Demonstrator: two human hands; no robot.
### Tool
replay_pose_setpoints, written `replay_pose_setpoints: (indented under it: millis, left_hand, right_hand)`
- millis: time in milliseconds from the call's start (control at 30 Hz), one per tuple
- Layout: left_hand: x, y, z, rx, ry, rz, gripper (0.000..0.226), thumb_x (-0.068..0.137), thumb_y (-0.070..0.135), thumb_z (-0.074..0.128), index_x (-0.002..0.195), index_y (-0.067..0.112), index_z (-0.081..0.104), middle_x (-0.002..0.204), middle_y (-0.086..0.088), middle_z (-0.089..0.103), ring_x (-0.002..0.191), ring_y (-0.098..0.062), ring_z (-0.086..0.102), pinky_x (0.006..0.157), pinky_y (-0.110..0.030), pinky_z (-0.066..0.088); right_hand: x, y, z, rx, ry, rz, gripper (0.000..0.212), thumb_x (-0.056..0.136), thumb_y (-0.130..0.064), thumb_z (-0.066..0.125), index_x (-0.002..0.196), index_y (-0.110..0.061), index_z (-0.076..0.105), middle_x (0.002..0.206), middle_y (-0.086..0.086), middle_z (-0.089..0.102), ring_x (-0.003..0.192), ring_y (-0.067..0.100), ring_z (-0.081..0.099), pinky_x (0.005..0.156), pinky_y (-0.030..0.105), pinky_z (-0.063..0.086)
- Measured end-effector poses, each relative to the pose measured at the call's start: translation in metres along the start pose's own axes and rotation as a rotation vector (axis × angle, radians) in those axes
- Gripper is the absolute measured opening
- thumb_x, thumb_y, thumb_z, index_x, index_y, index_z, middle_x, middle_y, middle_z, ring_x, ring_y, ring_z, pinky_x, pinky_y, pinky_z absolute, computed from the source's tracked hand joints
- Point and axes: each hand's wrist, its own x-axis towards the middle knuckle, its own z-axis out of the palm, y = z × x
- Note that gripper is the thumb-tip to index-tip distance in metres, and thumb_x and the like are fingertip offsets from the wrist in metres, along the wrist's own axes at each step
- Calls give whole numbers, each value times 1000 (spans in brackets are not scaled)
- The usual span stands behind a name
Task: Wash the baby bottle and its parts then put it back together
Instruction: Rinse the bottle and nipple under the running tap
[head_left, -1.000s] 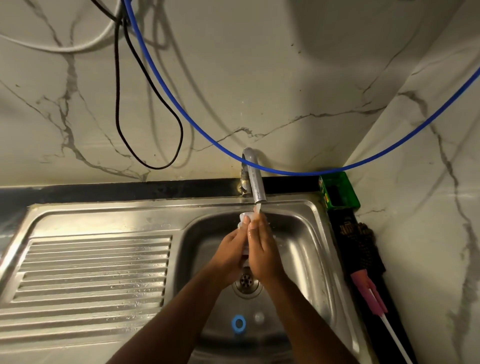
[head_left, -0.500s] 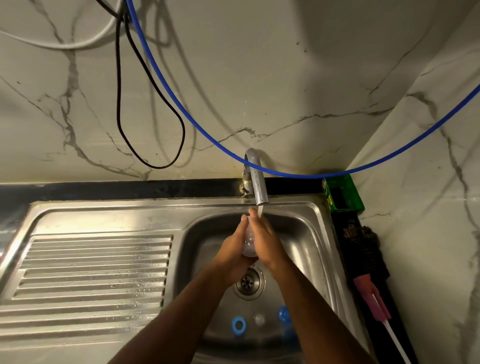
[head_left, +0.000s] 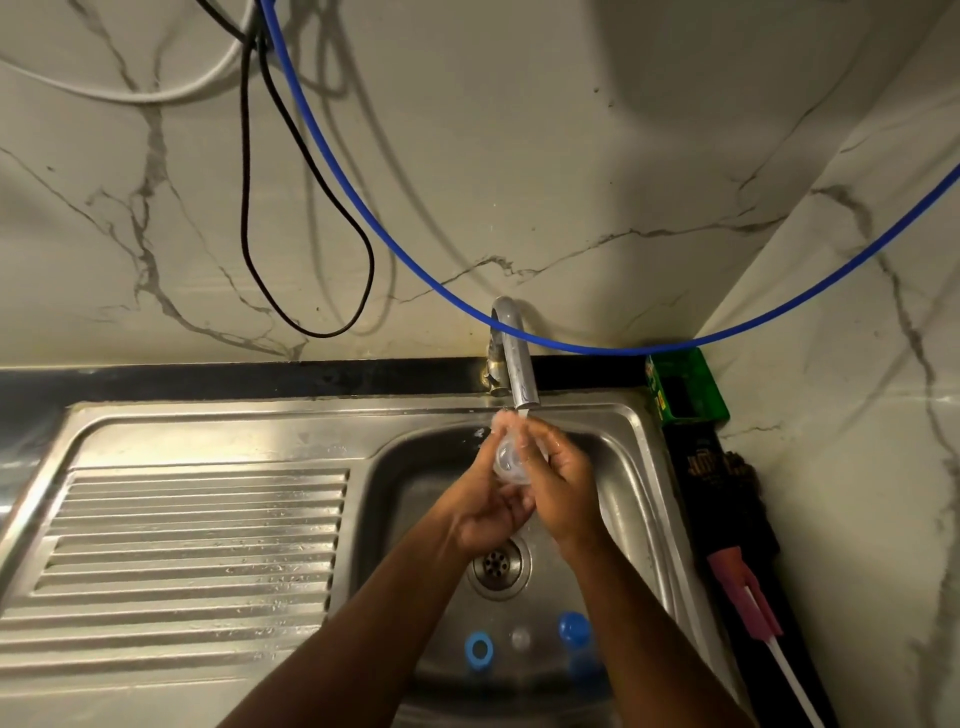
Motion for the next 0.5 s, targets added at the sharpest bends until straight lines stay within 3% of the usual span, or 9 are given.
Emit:
replay_pose_setpoints:
  millis: [100, 200, 300, 433, 500]
  left_hand:
    - [-1, 0, -1, -157, -32, -3, 70, 94, 48, 72, 144, 0, 59, 138, -22, 65, 110, -28, 72, 90, -38, 64]
    - [-1, -5, -10, -279, -55, 8, 70, 97, 46, 67, 149, 0, 53, 140, -25, 62, 114, -32, 71, 87, -44, 65]
    - [-2, -3, -16, -331, -44, 50, 70, 99, 48, 66, 149, 1, 53, 132, -24, 66, 111, -31, 71, 90, -44, 64]
    - [-1, 2, -11, -95, 98, 104, 67, 94, 51, 68, 137, 1, 63, 124, -23, 71, 112, -30, 70, 93, -42, 63]
    - [0, -1, -8, -17, 143, 110, 69, 93, 56, 69, 134, 0, 64, 125, -21, 71, 112, -30, 70, 88, -41, 63]
  right_hand:
    - [4, 3, -6, -98, -72, 92, 30, 102, -47, 50, 126, -37, 64, 124, -8, 71, 110, 8, 69, 95, 31, 59]
    - [-1, 3, -9, -533, 18, -79, 54, 98, -63, 43, 125, -24, 69, 109, -3, 76, 97, 8, 73, 82, 21, 60]
    - [-14, 7, -5, -615, 53, -391, 44, 104, -44, 51, 131, -15, 69, 126, -5, 71, 116, 3, 66, 97, 13, 51]
    - [-8, 9, -6, -723, 7, -340, 48, 101, -43, 55, 141, -19, 60, 139, -1, 65, 130, 10, 58, 108, 30, 51]
    - [-4, 8, -6, -770, -57, -455, 40, 101, -25, 62, 140, -15, 62, 144, 4, 61, 140, 16, 51, 115, 37, 44]
